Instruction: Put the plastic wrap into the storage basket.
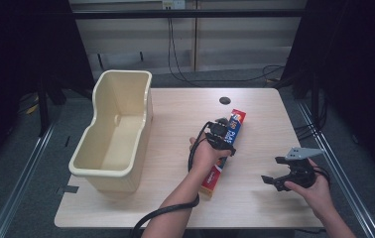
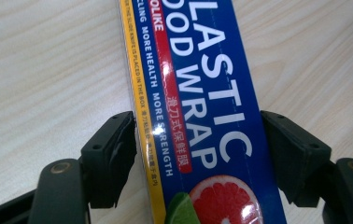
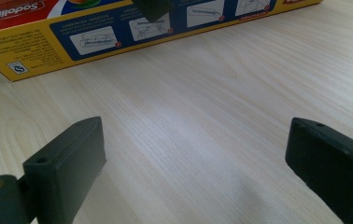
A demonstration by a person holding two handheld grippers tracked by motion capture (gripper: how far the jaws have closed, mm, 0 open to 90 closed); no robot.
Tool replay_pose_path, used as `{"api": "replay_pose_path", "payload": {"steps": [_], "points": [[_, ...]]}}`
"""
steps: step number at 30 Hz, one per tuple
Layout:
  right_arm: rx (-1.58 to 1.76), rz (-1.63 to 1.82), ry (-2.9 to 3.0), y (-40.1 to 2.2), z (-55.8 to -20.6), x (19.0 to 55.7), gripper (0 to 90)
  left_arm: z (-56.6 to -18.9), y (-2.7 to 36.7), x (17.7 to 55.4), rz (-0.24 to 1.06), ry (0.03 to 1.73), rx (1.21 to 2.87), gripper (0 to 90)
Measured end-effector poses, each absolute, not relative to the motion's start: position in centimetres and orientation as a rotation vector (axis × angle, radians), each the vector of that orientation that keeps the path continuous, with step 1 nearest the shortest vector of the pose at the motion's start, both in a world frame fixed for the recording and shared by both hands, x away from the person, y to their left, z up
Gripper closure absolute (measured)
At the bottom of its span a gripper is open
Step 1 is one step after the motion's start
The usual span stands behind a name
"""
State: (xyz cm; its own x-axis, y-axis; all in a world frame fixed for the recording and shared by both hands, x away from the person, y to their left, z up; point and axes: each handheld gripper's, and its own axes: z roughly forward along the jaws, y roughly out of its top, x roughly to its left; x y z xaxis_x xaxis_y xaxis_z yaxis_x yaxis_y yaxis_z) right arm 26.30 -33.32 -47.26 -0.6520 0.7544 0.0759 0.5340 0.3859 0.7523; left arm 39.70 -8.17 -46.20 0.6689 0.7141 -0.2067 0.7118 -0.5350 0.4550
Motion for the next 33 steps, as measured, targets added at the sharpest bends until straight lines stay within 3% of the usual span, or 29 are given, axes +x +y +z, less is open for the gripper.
{"api": "replay_pose_path", "payload": {"steps": [12, 28, 33], "points": [[1.126, 1.140, 2.372, -33.2, -47.3, 26.3, 4.7, -44.8, -8.1, 40.0, 0.005, 1.192, 2.486, 40.0], [1.117, 1.151, 2.369, -33.2, -47.2, 26.3, 2.9, -40.8, -5.7, 40.3, -0.127, 1.209, 2.534, 40.9], [1.112, 1.152, 2.377, -33.1, -47.3, 26.3, 2.6, -39.4, -4.7, 40.3, -0.099, 1.218, 2.563, 40.9]]}}
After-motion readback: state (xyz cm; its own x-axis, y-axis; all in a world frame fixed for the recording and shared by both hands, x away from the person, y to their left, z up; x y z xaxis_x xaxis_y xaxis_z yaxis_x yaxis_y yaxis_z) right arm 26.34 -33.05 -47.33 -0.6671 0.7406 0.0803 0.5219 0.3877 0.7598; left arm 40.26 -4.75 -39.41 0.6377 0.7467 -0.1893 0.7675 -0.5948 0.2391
